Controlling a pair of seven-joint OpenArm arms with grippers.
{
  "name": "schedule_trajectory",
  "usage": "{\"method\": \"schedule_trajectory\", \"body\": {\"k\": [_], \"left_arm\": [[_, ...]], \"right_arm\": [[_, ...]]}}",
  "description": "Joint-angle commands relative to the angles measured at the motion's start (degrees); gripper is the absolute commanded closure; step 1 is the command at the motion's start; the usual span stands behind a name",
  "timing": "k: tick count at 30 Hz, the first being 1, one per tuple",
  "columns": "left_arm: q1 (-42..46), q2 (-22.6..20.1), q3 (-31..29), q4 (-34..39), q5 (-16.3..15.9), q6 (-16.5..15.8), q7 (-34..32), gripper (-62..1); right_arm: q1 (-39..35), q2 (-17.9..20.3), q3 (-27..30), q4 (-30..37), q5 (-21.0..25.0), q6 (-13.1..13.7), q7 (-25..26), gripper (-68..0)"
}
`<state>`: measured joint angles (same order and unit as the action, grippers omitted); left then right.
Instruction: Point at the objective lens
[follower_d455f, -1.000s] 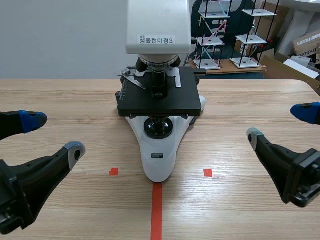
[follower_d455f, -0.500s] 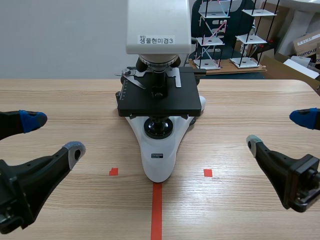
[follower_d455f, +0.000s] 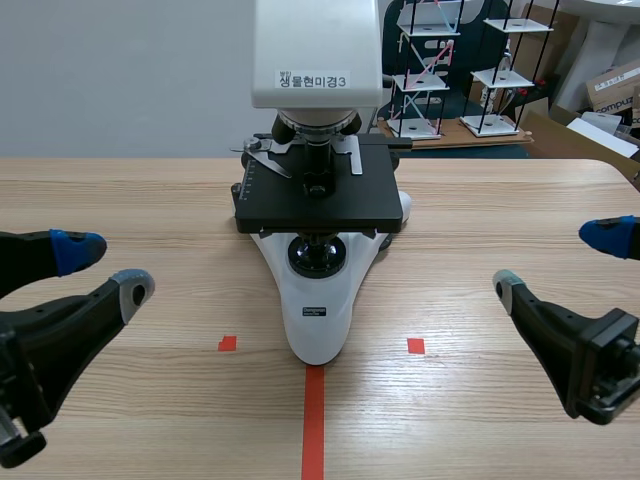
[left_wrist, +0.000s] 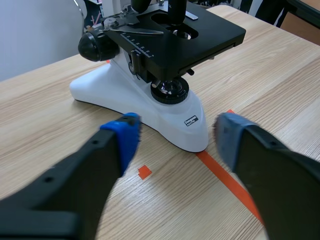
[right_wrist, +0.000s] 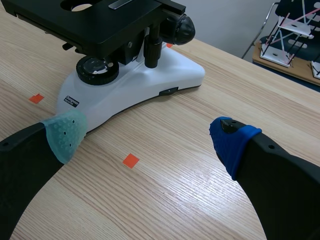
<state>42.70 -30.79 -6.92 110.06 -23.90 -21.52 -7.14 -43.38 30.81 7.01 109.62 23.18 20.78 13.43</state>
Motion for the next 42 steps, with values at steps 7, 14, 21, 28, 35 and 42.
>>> {"method": "schedule_trajectory", "body": {"k": [7, 14, 21, 28, 35, 42], "left_arm": [[-0.02, 0.28, 2.21, -1.38, -0.35, -0.11, -5.62, -1.6], [-1.95, 0.28, 2.62, -1.77, -0.35, 0.61, -9.11, -1.7], [-8.81, 0.31, 7.69, -1.81, -0.33, 1.46, -5.11, -1.7], [-16.52, 1.57, 14.27, -4.85, -0.33, 3.93, -1.88, -1.7], [-24.35, 3.67, 18.91, -8.87, -0.33, 4.31, 0.66, -1.7], [-28.7, 5.73, 22.93, -9.64, 3.17, 5.79, 2.58, -1.7]], "right_arm": [[0.52, 0.13, 0.07, 0.68, 0.37, 0.0, 0.85, -53.6], [0.52, 0.13, 0.07, 0.68, 0.37, 0.0, 0.83, -53.6], [0.52, 0.13, 0.07, 0.68, 0.39, 0.0, 0.87, -53.6], [0.52, 0.13, 0.07, 0.68, 0.39, 0.0, 0.87, -53.6], [0.52, 0.13, 0.07, 0.68, 0.39, 0.0, 0.85, -53.6], [0.52, 0.13, 0.07, 0.68, 0.39, 0.0, 0.85, -53.6]]}}
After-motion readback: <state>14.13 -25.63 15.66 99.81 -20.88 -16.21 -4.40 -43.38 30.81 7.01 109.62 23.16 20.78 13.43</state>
